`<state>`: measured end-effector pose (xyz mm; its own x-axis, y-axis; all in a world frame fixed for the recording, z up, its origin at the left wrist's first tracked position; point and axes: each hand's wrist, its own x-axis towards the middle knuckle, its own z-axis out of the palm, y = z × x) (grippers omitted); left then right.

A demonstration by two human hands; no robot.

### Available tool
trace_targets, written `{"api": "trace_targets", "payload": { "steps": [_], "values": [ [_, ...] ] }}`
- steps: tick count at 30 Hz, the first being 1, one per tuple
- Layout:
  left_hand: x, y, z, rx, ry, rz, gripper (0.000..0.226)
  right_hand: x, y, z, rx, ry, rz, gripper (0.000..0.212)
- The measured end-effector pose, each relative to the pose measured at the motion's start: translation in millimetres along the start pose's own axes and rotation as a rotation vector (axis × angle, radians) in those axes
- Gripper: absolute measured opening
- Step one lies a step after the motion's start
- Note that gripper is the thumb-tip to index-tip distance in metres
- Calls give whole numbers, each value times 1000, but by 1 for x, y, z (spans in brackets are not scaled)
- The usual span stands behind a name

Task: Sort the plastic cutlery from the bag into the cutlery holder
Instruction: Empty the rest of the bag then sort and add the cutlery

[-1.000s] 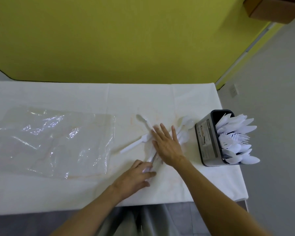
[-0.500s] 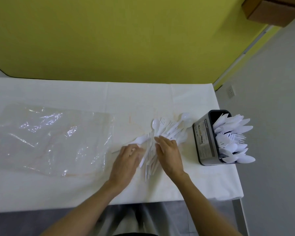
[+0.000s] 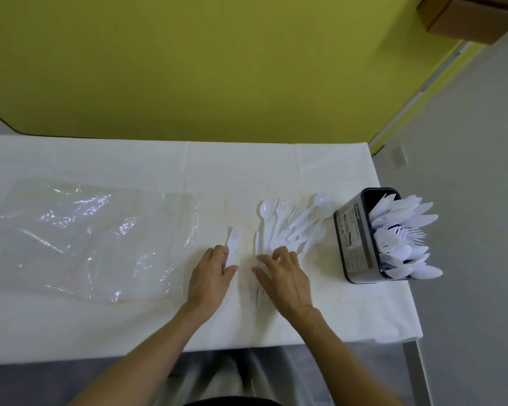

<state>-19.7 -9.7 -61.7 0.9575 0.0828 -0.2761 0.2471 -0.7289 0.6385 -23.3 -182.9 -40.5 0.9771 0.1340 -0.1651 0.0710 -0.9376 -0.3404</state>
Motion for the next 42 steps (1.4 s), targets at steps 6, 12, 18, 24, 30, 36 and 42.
{"api": "trace_targets", "payload": {
  "steps": [6,12,18,24,30,36,42],
  "values": [
    [-6,23,4,47,15,20,29,-3,20,-8,41,26,113,22],
    [-7,52,16,228,-89,-30,43,-3,20,-8,77,81,160,19],
    [-1,60,11,235,-98,-149,17,-1,16,-11,97,55,205,19],
    [-2,48,2,177,-78,-166,24,13,-5,-13,42,-120,383,26],
    [-3,35,-12,-56,-38,-188,30,20,-18,-11,318,-213,563,23],
    [-1,33,-35,-425,-101,-341,15,11,-16,-23,633,-151,530,16],
    [19,58,-48,-742,-248,-293,21,6,3,-96,1027,88,372,30]
  ]
}}
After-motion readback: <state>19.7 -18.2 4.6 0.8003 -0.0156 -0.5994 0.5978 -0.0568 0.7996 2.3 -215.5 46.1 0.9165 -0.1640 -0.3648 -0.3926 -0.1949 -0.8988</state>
